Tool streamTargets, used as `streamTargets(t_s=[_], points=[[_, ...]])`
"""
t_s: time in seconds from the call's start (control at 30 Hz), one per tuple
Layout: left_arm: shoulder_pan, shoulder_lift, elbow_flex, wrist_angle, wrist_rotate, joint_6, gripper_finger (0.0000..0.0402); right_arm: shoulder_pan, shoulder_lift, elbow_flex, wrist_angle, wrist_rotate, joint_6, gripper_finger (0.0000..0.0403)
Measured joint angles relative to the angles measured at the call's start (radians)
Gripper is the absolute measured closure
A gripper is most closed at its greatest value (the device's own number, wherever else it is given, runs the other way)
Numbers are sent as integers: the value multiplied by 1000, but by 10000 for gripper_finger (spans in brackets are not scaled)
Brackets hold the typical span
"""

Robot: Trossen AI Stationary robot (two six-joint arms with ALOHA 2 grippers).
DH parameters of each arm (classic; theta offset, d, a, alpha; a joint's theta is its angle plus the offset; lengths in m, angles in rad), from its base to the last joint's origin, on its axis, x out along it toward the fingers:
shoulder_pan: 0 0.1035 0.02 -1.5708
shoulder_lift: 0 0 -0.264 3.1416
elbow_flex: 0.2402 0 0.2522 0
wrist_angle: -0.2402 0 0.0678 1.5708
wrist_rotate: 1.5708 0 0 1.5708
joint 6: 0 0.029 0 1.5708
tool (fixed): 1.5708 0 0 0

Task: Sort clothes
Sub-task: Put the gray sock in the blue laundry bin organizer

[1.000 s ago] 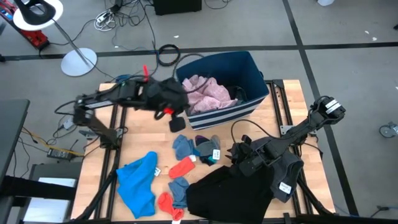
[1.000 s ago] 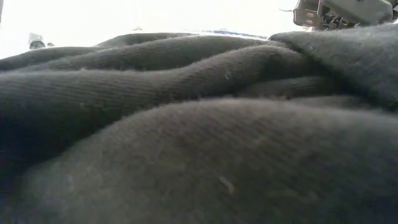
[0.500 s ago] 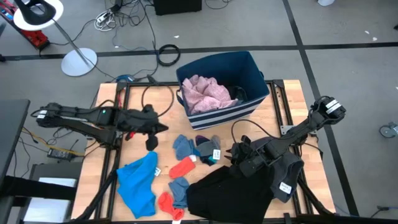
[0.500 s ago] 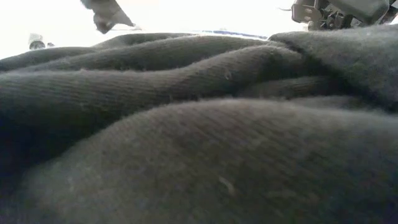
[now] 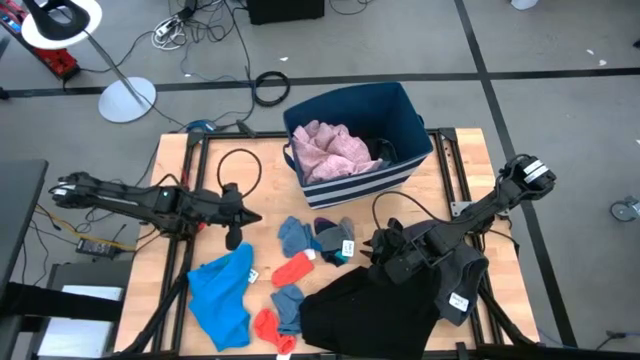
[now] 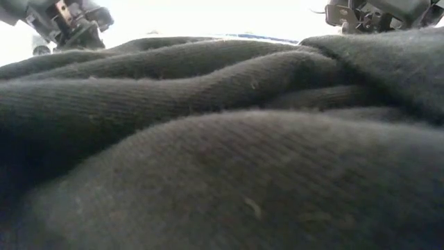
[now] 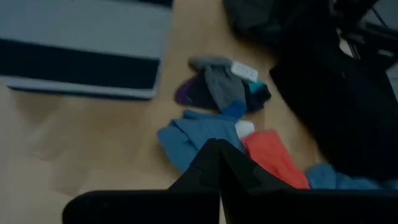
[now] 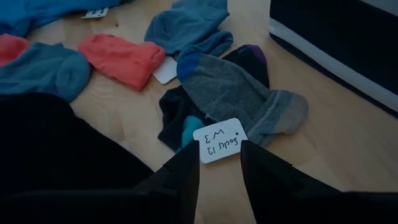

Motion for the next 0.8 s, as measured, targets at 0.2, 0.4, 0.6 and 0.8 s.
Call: streamTargets(t_s=[0.2,0.4,0.6,0.8], points=[[0,1,-98,99,55,6,401,-19,0,0,52,0,-37,285],[0,1,-184,234,55,6,401,-71,0,0,68,-22,-64,280],[0,1,-206,258,55,6,401,-144,66,0,173,-72,-107,246],[0,2,-206,284,55,6,401,-200,212,0,237,-77,-137,210]])
